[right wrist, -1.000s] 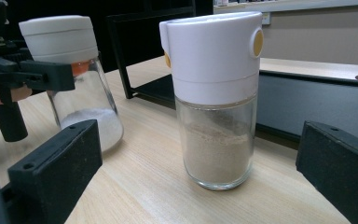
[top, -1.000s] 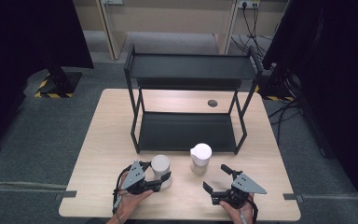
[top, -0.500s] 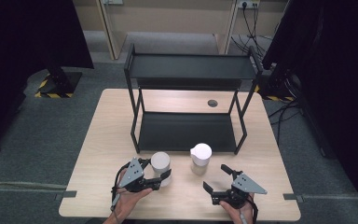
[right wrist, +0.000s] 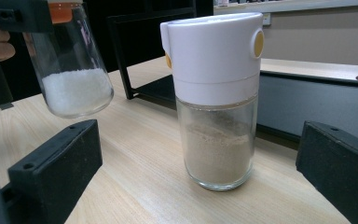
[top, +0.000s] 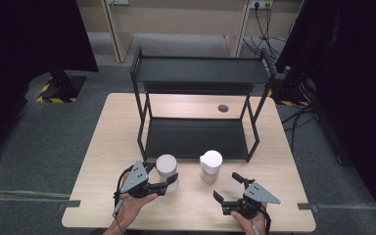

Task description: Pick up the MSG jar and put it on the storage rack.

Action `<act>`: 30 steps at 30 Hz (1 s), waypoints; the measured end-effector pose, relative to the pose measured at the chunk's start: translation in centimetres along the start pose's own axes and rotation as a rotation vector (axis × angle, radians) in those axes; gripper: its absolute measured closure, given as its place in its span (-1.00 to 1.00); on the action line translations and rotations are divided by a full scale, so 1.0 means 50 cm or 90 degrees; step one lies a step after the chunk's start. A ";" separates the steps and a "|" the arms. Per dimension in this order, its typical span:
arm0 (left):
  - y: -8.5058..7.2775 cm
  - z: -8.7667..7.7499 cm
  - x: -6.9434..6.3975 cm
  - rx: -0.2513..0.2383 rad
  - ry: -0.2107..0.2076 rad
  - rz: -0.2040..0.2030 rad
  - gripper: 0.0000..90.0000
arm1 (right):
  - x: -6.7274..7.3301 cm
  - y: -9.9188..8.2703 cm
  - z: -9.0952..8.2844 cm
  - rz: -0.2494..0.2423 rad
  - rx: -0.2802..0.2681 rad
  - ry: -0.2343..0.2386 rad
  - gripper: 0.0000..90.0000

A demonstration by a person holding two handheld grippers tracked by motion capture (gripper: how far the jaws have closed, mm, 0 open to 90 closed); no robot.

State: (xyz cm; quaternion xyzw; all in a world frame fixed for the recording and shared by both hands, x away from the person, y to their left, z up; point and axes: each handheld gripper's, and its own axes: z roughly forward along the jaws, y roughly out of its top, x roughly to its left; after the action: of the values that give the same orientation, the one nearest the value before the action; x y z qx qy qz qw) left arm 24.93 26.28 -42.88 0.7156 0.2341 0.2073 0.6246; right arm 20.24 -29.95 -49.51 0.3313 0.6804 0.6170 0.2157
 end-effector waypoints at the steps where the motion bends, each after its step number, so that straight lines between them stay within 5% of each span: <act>1: 0.003 -0.001 0.001 0.000 -0.001 -0.001 -0.22 | 0.000 0.000 0.000 0.000 0.000 0.000 -0.99; 15: 0.045 -0.003 0.020 -0.004 -0.009 0.000 -0.22 | 0.000 0.000 0.000 0.000 0.000 0.002 -0.99; 26: 0.112 0.009 0.037 -0.009 -0.020 0.021 -0.22 | 0.000 0.000 0.000 0.001 -0.001 0.002 -0.99; 30: 0.133 0.014 0.050 -0.013 -0.025 0.008 -0.22 | -0.001 0.000 0.000 0.000 0.000 0.003 -0.99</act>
State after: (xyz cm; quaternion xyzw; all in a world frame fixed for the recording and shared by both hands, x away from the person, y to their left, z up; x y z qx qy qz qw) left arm 27.85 26.49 -36.36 0.7148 0.2152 0.1992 0.6349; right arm 20.26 -30.00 -49.51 0.3297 0.6808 0.6181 0.2140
